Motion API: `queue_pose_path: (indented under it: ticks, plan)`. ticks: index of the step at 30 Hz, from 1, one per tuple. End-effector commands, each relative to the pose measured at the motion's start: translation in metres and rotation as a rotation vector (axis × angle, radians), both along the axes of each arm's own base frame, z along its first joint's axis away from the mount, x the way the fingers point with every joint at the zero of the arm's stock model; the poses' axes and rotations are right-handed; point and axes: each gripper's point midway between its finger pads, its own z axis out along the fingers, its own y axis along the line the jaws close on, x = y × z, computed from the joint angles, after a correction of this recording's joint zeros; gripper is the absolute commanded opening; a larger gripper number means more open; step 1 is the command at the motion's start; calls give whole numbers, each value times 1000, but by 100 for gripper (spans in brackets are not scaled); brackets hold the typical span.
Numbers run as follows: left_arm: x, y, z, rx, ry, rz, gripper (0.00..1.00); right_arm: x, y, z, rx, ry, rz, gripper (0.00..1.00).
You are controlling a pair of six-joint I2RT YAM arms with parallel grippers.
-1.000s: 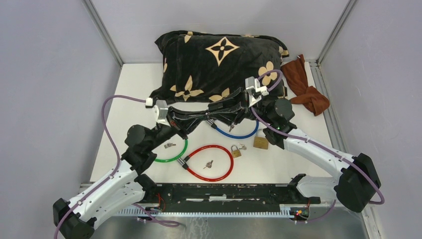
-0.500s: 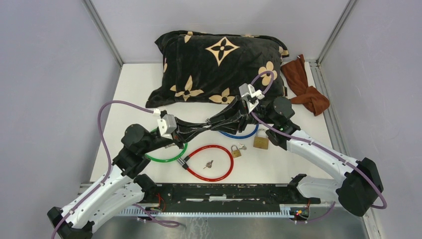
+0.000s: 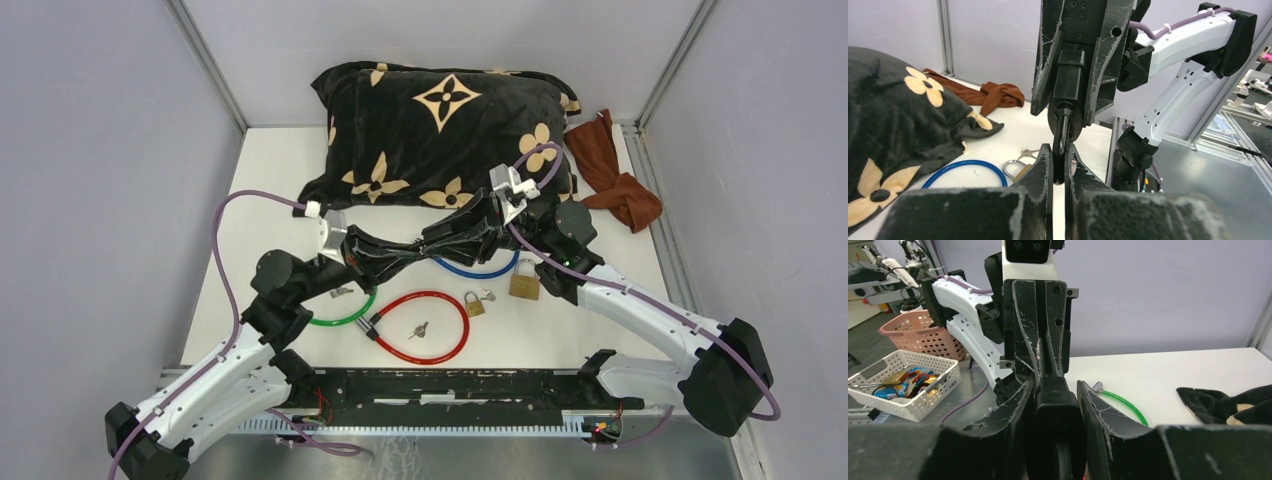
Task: Lock with the key
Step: Lock the lock.
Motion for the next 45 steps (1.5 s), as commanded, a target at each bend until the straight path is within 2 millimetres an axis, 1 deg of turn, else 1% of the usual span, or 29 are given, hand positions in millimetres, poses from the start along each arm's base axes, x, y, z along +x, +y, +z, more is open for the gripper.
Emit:
queue_pose_path:
  ticks: [1, 3, 5, 6, 8, 11, 14, 16, 19, 21, 23, 25, 29, 34, 35, 38, 41, 44, 45]
  plan:
    - [-12, -9, 34, -89, -4, -74, 2, -16, 26, -68, -139, 92, 59, 0]
    - [-3, -3, 39, -85, -12, -21, 2, -13, 24, -89, -201, 91, 42, 0]
    - [9, 6, 45, -68, -35, 45, 2, -12, 17, -104, -253, 104, 28, 0]
    - [13, 10, 49, -55, -63, 75, 2, -11, 13, -107, -262, 107, 17, 0]
    - [16, 14, 50, -41, -80, 99, 2, -9, 9, -107, -267, 104, 1, 0]
    - [9, 12, 51, -70, -84, 52, 2, -9, 13, -102, -259, 111, 16, 0]
    - [14, 11, 48, -83, -82, 68, 2, -12, 19, -97, -249, 97, 39, 0]
    - [17, 14, 55, -82, -131, 100, 2, -14, 19, -104, -270, 91, 44, 0]
    - [21, 22, 70, -82, -196, 146, 2, -17, 14, -123, -334, 88, 60, 0]
    - [23, 24, 69, -59, -207, 158, 2, -17, 11, -129, -365, 77, 71, 0]
    - [22, 25, 66, -37, -215, 157, 2, -16, 7, -129, -377, 70, 68, 0]
    - [21, 24, 62, -29, -209, 146, 2, -12, 6, -125, -379, 60, 58, 0]
    - [16, 22, 62, -39, -233, 117, 2, -6, 12, -106, -328, 56, 45, 0]
    - [12, 17, 62, -50, -241, 78, 2, 2, 17, -98, -261, 72, -6, 0]
    - [11, 16, 61, -56, -237, 68, 2, 4, 19, -99, -261, 79, -13, 0]
    - [9, 11, 63, -61, -254, 50, 2, 8, 26, -113, -314, 80, -25, 0]
    - [5, 6, 65, -47, -282, 25, 2, 11, 28, -127, -355, 86, -23, 0]
    - [0, -2, 60, -25, -283, -13, 2, 12, 32, -137, -395, 88, -6, 0]
    - [-1, -4, 58, -19, -286, -20, 2, 12, 34, -137, -400, 83, 3, 0]
